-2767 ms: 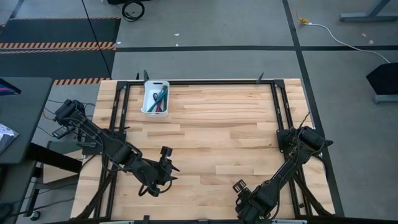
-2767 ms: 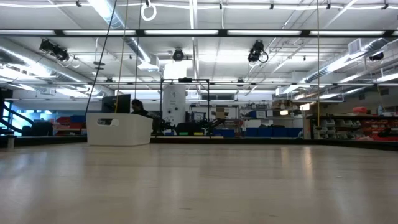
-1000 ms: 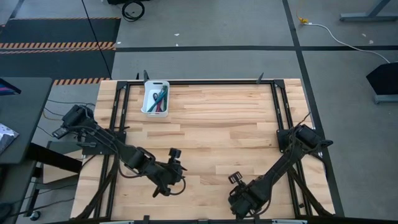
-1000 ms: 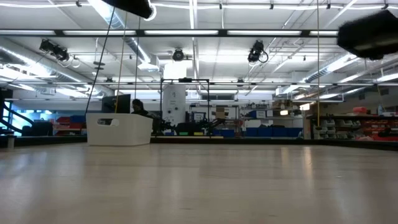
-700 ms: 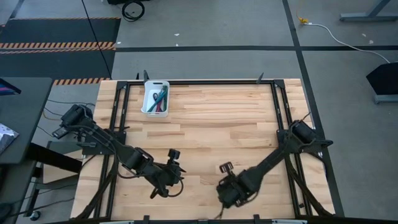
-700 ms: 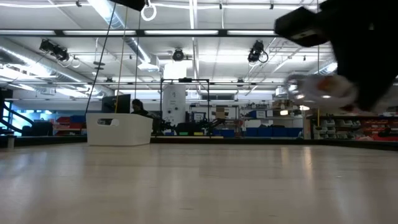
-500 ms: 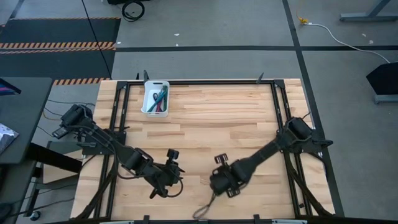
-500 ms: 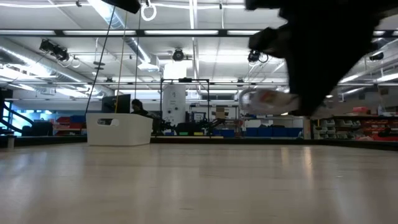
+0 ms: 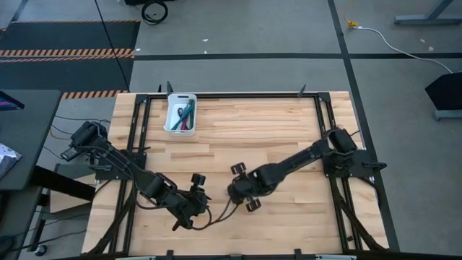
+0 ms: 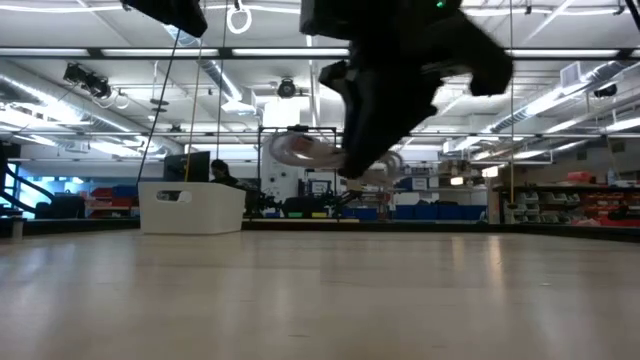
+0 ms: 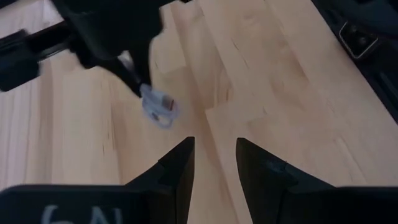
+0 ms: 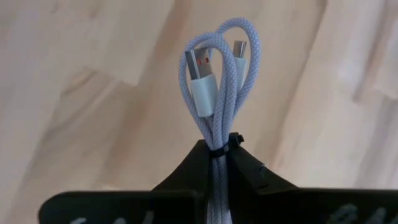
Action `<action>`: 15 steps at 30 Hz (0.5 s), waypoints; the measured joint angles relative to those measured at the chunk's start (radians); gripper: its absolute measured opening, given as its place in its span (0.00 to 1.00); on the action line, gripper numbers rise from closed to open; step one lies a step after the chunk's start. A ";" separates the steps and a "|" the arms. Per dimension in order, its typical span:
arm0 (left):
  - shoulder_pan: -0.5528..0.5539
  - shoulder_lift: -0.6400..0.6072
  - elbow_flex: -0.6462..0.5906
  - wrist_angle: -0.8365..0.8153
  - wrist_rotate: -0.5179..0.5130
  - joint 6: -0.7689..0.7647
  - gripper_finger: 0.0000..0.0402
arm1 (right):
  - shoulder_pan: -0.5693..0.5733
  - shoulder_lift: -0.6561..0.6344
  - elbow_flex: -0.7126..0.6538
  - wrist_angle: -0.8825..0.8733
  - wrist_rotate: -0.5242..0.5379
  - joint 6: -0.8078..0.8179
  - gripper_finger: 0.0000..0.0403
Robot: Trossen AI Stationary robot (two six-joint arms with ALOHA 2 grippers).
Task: Pick and place USB-C Cables
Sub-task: Put the white charger cable into the white bin
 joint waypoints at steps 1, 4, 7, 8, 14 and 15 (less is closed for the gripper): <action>-0.003 0.000 0.000 -0.007 0.000 0.000 0.31 | -0.014 0.000 0.000 0.010 0.000 -0.020 0.08; -0.004 0.000 0.000 -0.017 0.000 -0.005 0.31 | -0.057 0.000 0.000 0.035 0.000 -0.057 0.08; -0.004 0.000 0.000 -0.049 -0.012 -0.026 0.31 | -0.096 0.000 0.000 0.044 0.005 -0.077 0.08; -0.004 0.000 0.000 -0.056 -0.016 -0.030 0.31 | -0.108 0.000 0.000 0.048 0.007 -0.080 0.08; -0.003 0.000 0.000 -0.097 -0.026 -0.114 0.31 | -0.159 0.000 0.000 0.083 0.029 -0.141 0.09; -0.004 0.000 0.000 -0.113 -0.033 -0.138 0.31 | -0.165 0.000 0.000 0.096 0.030 -0.158 0.08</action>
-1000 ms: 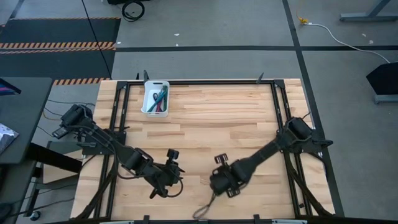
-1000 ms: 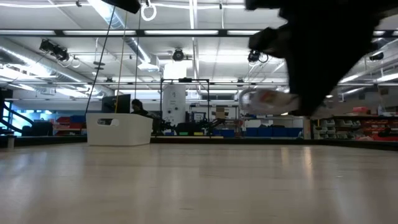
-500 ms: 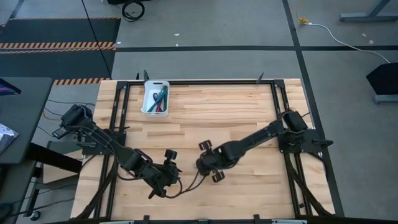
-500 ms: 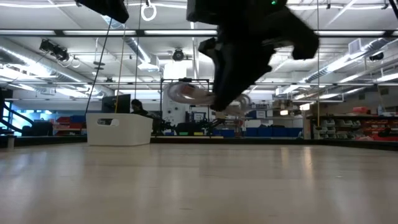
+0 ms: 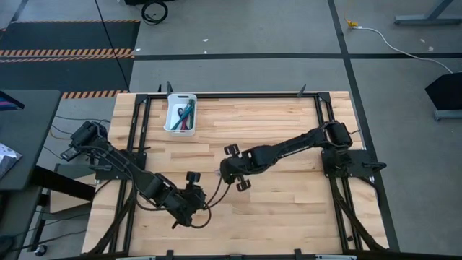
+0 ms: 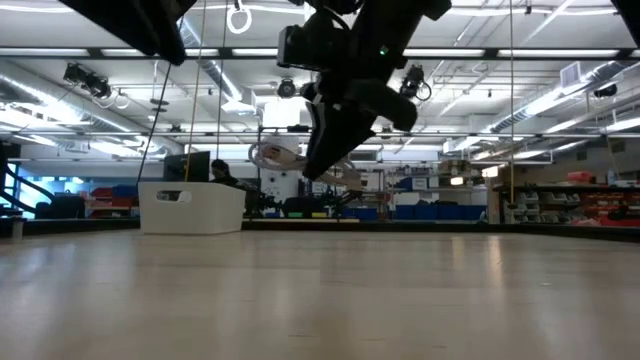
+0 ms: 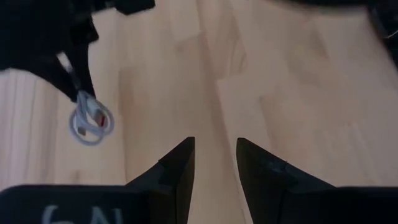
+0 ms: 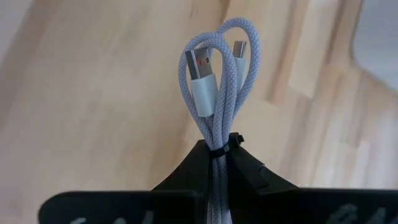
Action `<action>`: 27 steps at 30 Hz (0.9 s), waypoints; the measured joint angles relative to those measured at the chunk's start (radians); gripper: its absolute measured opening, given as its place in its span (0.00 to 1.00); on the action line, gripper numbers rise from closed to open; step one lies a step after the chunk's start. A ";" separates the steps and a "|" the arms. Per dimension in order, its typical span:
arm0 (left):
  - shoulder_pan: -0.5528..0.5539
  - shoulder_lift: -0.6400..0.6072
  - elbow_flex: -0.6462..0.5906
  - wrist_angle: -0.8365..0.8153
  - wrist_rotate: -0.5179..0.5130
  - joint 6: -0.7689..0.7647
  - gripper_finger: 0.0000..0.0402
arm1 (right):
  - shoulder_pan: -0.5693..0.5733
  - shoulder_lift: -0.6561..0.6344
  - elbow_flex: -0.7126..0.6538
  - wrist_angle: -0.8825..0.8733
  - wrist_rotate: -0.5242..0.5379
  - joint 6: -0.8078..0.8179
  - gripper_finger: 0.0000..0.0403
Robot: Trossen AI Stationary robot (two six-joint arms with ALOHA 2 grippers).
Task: Pick and place USB-C Cables
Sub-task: Put the white charger cable into the white bin
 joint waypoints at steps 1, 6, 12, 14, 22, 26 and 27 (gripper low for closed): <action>0.000 0.000 0.000 -0.019 -0.006 -0.029 0.31 | -0.005 -0.001 0.000 0.013 0.000 -0.025 0.09; 0.001 0.000 0.000 -0.087 -0.019 -0.178 0.31 | -0.031 -0.016 0.000 0.108 0.043 -0.179 0.09; 0.001 0.000 0.000 -0.140 -0.038 -0.391 0.31 | -0.095 -0.040 0.000 0.279 0.078 -0.362 0.09; 0.013 0.000 0.000 -0.195 -0.066 -0.537 0.31 | -0.124 -0.045 0.001 0.336 0.078 -0.388 0.09; 0.014 -0.001 0.000 -0.378 -0.074 -0.898 0.31 | -0.244 -0.045 0.001 0.574 -0.063 -0.499 0.09; 0.022 -0.001 0.000 -0.387 -0.077 -0.935 0.31 | -0.295 -0.045 0.001 0.707 -0.149 -0.509 0.09; 0.029 -0.001 0.000 -0.389 -0.085 -0.934 0.31 | -0.306 -0.045 0.001 0.727 -0.173 -0.506 0.09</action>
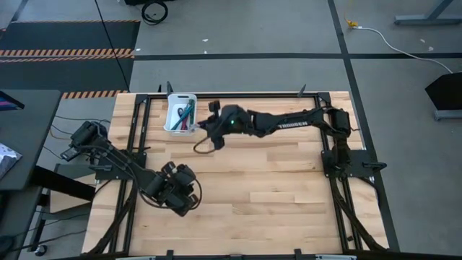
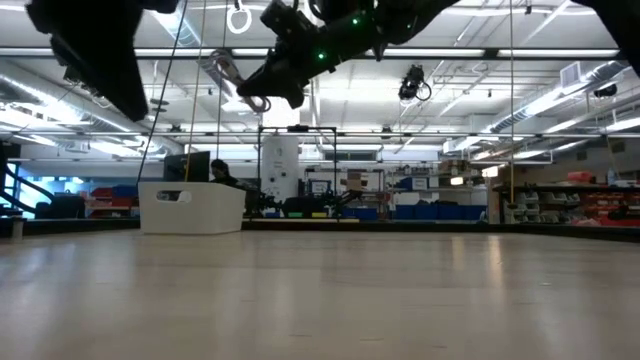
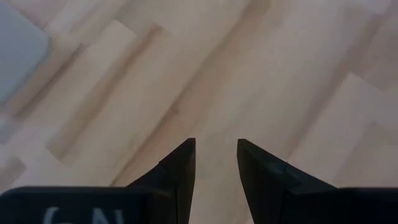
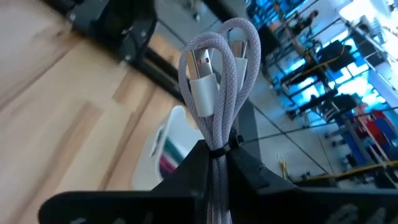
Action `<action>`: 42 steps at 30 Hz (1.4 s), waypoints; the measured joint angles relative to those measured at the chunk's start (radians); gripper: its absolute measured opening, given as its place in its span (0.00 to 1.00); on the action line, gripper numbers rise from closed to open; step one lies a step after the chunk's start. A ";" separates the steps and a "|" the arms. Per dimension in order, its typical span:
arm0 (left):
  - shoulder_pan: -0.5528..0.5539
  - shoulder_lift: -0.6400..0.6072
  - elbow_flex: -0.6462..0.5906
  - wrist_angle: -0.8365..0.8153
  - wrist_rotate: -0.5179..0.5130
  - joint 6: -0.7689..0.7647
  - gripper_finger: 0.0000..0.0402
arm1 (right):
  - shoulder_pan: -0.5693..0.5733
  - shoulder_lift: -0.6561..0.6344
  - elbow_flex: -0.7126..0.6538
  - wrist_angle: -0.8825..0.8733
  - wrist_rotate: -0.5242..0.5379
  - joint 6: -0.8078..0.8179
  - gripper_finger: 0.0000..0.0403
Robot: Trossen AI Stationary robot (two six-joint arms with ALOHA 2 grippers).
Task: Pick and place USB-C Cables
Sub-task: Put the white charger cable into the white bin
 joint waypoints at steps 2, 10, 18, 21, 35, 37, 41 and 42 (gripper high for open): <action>0.017 0.000 0.000 -0.013 -0.025 0.024 0.31 | -0.018 0.000 0.000 0.020 -0.042 0.006 0.09; 0.061 0.000 0.000 -0.166 -0.421 0.228 0.31 | -0.032 0.000 0.000 0.019 -0.123 0.003 0.09; 0.145 0.000 0.000 -0.508 -0.855 0.030 0.31 | -0.032 0.001 0.000 0.001 -0.127 0.031 0.09; 0.189 0.000 0.000 -0.555 -0.932 0.032 0.31 | -0.032 0.000 0.000 -0.034 -0.130 0.044 0.09; 0.359 0.010 0.000 -0.524 -0.803 0.037 0.31 | -0.031 -0.004 0.000 -0.189 -0.125 0.068 0.09; 0.335 0.010 0.000 -0.505 -0.796 0.105 0.31 | -0.031 -0.004 0.000 -0.209 -0.092 0.068 0.09; 0.278 0.010 0.000 -0.461 -0.715 0.305 0.31 | -0.043 -0.004 0.000 -0.191 0.012 0.060 0.09; 0.265 0.010 0.000 -0.450 -0.690 0.348 0.31 | -0.050 -0.004 0.000 -0.176 0.028 0.057 0.09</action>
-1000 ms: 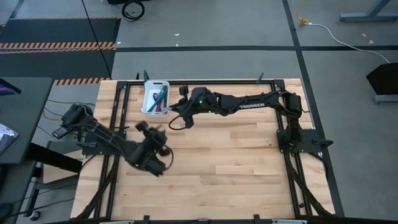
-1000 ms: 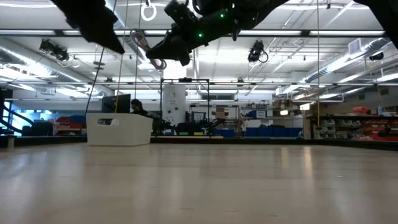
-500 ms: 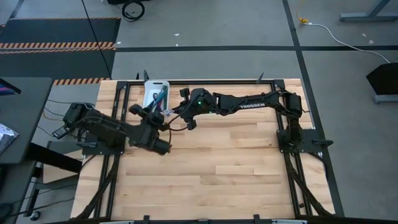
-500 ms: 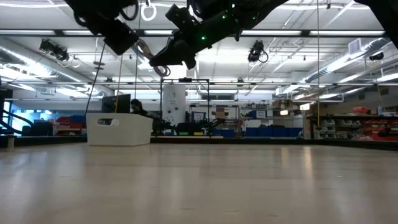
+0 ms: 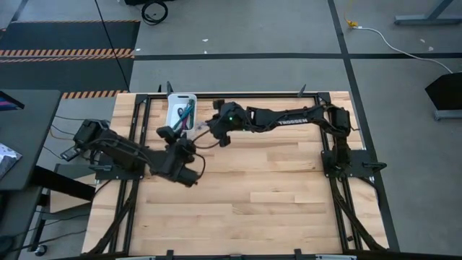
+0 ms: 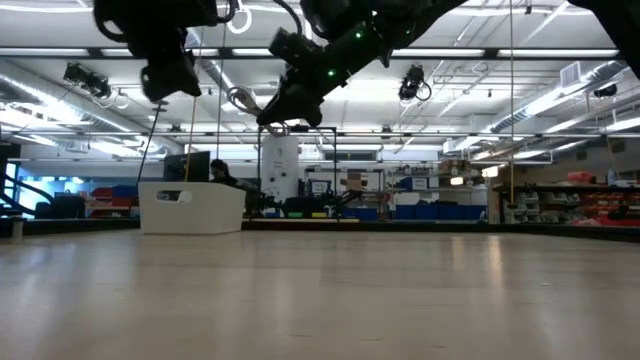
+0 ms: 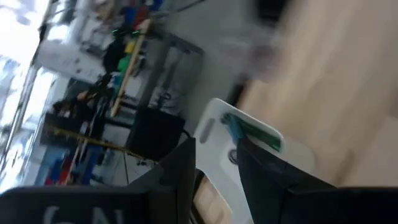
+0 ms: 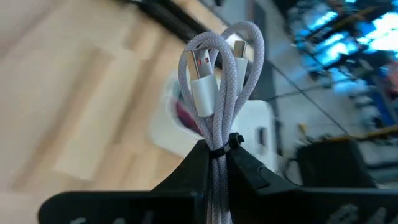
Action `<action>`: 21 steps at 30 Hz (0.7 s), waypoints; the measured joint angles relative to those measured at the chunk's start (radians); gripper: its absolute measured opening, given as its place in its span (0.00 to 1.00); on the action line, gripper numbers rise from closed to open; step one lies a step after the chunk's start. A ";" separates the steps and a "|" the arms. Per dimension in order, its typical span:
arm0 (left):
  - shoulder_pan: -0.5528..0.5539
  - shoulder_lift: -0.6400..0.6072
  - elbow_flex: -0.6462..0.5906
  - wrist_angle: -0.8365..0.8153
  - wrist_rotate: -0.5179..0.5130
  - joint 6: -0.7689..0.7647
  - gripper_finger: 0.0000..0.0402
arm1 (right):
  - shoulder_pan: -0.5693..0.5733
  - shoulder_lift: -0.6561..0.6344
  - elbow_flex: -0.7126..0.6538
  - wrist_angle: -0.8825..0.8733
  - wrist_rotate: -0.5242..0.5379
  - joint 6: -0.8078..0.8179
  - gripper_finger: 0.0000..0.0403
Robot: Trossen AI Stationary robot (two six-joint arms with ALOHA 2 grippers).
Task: Pick and place USB-C Cables
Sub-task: Put the white charger cable into the white bin
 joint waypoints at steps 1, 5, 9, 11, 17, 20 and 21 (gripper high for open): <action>-0.012 0.000 0.000 0.011 0.020 0.044 0.31 | -0.007 0.000 0.000 0.020 0.009 0.000 0.09; -0.040 0.000 0.000 0.116 0.074 0.187 0.31 | -0.030 0.000 0.000 0.054 -0.053 -0.005 0.09; -0.047 0.000 0.000 0.339 0.077 0.393 0.31 | -0.035 0.000 0.000 0.060 -0.100 -0.046 0.09; -0.046 0.000 0.000 0.486 0.078 0.512 0.31 | -0.041 0.000 0.000 0.066 -0.076 -0.067 0.09; 0.020 0.000 0.000 0.878 0.192 0.835 0.31 | -0.096 -0.002 0.000 0.114 0.067 -0.044 0.09; 0.095 0.000 0.000 0.999 0.358 0.934 0.31 | -0.147 -0.004 0.000 0.086 0.099 0.012 0.09; 0.122 0.000 0.000 1.036 0.436 0.957 0.31 | -0.168 -0.006 0.000 0.070 0.106 0.032 0.09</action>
